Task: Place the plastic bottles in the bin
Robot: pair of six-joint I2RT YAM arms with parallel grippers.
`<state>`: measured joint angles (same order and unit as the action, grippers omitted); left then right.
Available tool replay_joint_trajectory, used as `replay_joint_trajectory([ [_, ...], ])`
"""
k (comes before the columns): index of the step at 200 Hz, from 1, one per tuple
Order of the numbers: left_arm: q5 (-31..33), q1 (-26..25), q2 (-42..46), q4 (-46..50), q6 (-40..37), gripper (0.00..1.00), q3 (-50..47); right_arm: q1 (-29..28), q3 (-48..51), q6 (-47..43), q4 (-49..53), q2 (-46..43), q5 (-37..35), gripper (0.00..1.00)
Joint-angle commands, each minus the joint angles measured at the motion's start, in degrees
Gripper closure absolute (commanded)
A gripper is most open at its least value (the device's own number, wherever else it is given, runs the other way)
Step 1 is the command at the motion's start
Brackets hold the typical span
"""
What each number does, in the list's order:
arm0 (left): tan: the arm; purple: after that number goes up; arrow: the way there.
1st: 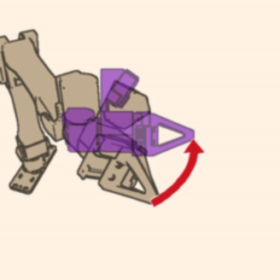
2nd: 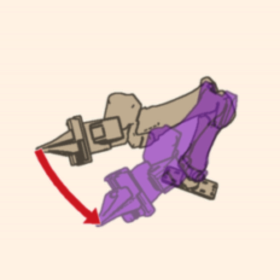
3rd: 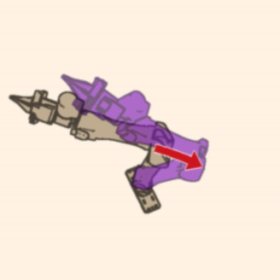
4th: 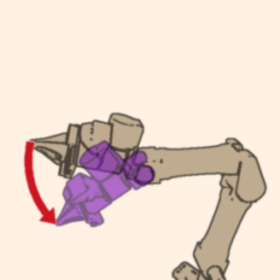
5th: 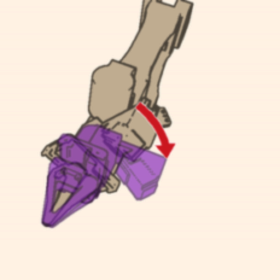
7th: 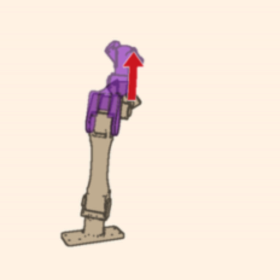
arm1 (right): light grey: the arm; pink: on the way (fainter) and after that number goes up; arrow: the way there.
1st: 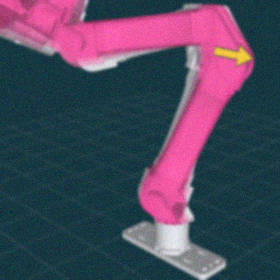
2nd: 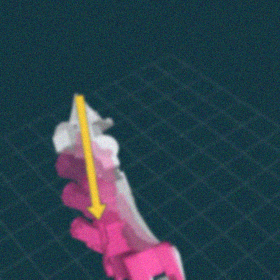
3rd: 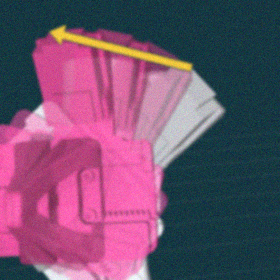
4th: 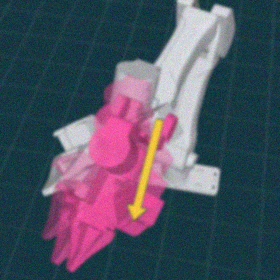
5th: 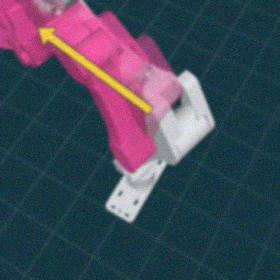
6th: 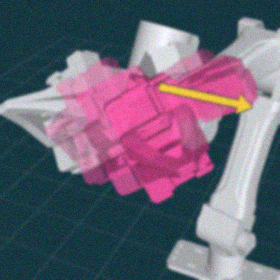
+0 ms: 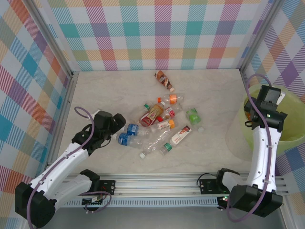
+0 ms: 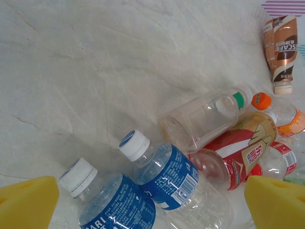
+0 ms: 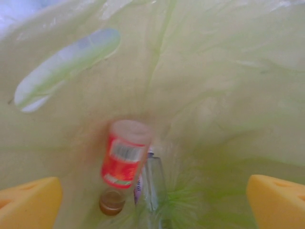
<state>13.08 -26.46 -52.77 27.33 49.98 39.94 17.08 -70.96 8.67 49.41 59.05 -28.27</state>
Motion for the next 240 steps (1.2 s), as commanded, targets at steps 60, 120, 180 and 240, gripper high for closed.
replay_joint_trajectory([
  [60,-0.7,1.2,-0.3,1.9,5.4,0.00,-3.4,-0.3,-5.2,3.2,2.7,-6.9,9.5,0.00],
  [120,-3.9,3.4,-0.5,-1.6,9.6,0.00,-7.0,-0.8,3.3,8.9,-17.5,-17.6,41.4,0.00],
  [180,-6.9,5.8,-5.3,1.0,16.3,0.04,-7.0,-3.4,5.8,23.8,-38.1,-17.5,71.4,0.00],
  [240,-7.6,6.3,-12.1,1.3,24.2,0.22,-5.4,-20.0,12.7,19.7,-36.9,-17.8,63.6,0.00],
])
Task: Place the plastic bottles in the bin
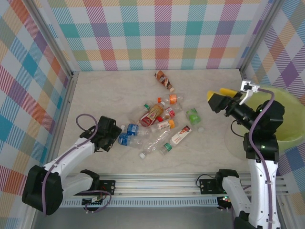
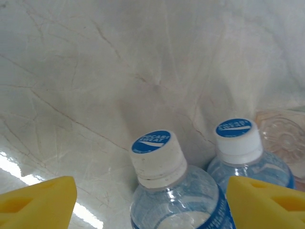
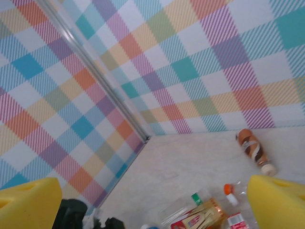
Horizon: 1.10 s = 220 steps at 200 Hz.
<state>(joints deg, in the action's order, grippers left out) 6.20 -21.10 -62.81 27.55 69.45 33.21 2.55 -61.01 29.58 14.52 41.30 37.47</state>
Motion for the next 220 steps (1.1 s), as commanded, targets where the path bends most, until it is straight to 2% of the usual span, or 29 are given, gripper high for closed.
replay_joint_trajectory([
  [1,-0.7,1.0,-2.2,0.9,4.8,0.22,1.3,-5.8,2.9,-1.4,-2.0,0.0,-2.5,0.00],
  [28,-2.5,2.1,-6.0,-4.1,8.0,0.28,1.0,-13.2,6.5,-3.9,-2.6,0.7,-8.8,0.00],
  [61,-4.8,2.6,-10.8,-10.6,10.1,0.36,1.4,-20.9,8.2,-7.4,-2.7,3.9,-12.3,0.00],
  [100,-6.9,2.6,-15.2,-13.5,10.2,0.52,2.5,-30.4,7.4,-13.7,-1.9,8.4,-18.2,0.00],
  [148,-5.4,2.7,-14.1,-13.9,10.4,0.83,1.5,-36.3,7.9,-15.0,-5.6,14.6,-21.7,0.00],
  [158,-4.9,2.8,-13.1,-14.2,9.4,1.00,1.4,-37.3,7.3,-15.3,-5.2,16.2,-23.2,0.00],
  [189,-2.3,3.2,-9.5,-12.2,4.5,1.00,2.5,-39.0,5.0,-16.0,-1.7,19.5,-30.4,0.00],
  [220,1.4,3.3,-5.1,-8.5,-0.9,1.00,2.9,-39.2,6.4,-14.0,-2.6,19.1,-37.3,0.00],
])
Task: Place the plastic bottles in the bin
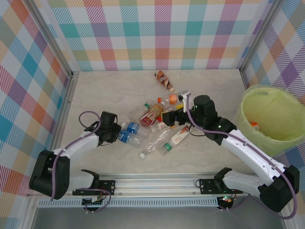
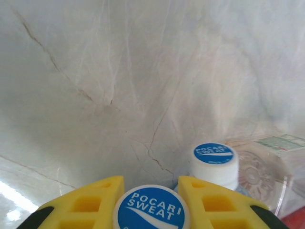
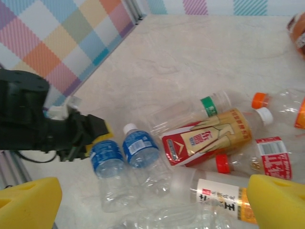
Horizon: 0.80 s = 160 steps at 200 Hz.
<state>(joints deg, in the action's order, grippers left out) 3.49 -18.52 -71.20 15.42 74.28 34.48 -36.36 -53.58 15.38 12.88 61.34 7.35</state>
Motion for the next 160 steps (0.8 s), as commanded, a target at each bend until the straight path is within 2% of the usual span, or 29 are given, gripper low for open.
replay_joint_trajectory([
  [1,4.1,0.8,3.4,3.7,-5.8,1.00,1.6,-0.3,-0.9,0.2,-1.0,-1.0,-7.2,0.00],
  [22,1.3,1.6,5.3,2.0,-11.0,1.00,1.4,-0.3,0.4,0.0,-2.3,-2.1,-6.0,0.00],
  [53,-10.0,1.9,7.1,-7.0,-23.5,1.00,2.3,-0.5,0.2,-2.5,-2.2,-1.2,2.5,0.00],
  [85,-20.5,1.7,6.1,-13.7,-30.3,1.00,5.3,-2.5,1.8,-0.7,-5.5,2.8,2.0,0.00],
  [107,-23.9,1.3,4.7,-16.5,-32.8,1.00,6.9,-4.9,1.6,1.7,-8.1,7.3,2.8,0.00],
  [132,-26.6,0.5,3.8,-19.8,-34.6,1.00,8.7,-8.0,-0.9,0.5,-6.1,12.5,3.4,0.00],
  [160,-27.9,-1.4,3.3,-22.3,-37.8,1.00,10.9,-10.2,-2.6,4.5,-9.7,17.7,7.4,0.00],
])
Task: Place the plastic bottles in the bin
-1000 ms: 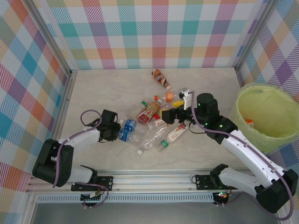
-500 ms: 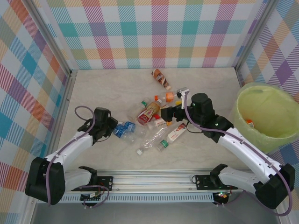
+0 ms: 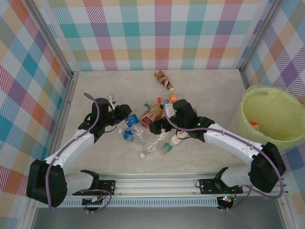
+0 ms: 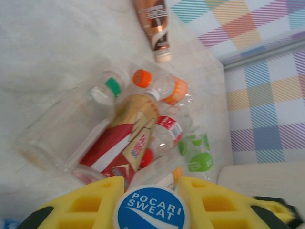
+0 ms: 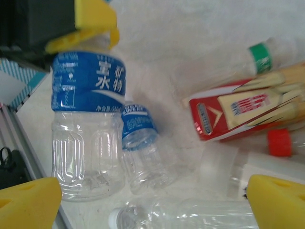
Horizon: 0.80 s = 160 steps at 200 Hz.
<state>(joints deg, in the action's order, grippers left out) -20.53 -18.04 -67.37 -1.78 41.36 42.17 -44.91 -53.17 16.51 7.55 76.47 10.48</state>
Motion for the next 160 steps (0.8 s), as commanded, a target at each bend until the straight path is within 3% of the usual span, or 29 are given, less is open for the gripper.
replay_joint_trajectory([
  [1,-4.0,-2.0,-0.6,-5.1,-5.0,1.00,3.3,-1.8,-3.1,3.5,-4.6,2.8,4.3,0.00],
  [51,-4.8,-5.7,-3.0,-7.9,-6.6,1.00,6.5,-4.8,-8.2,10.9,-9.9,11.8,2.9,0.00],
  [89,-6.3,-6.0,-4.3,-9.3,-5.1,1.00,7.0,-4.8,-7.1,10.6,-16.1,12.6,4.9,0.00],
  [125,-6.7,-6.0,-4.2,-10.7,-4.0,1.00,6.8,-4.9,-6.4,10.9,-15.5,12.8,4.4,0.00],
  [160,-8.3,-6.0,-4.4,-12.2,-3.2,1.00,7.0,-4.9,-4.0,11.5,-18.6,11.4,3.7,0.19],
])
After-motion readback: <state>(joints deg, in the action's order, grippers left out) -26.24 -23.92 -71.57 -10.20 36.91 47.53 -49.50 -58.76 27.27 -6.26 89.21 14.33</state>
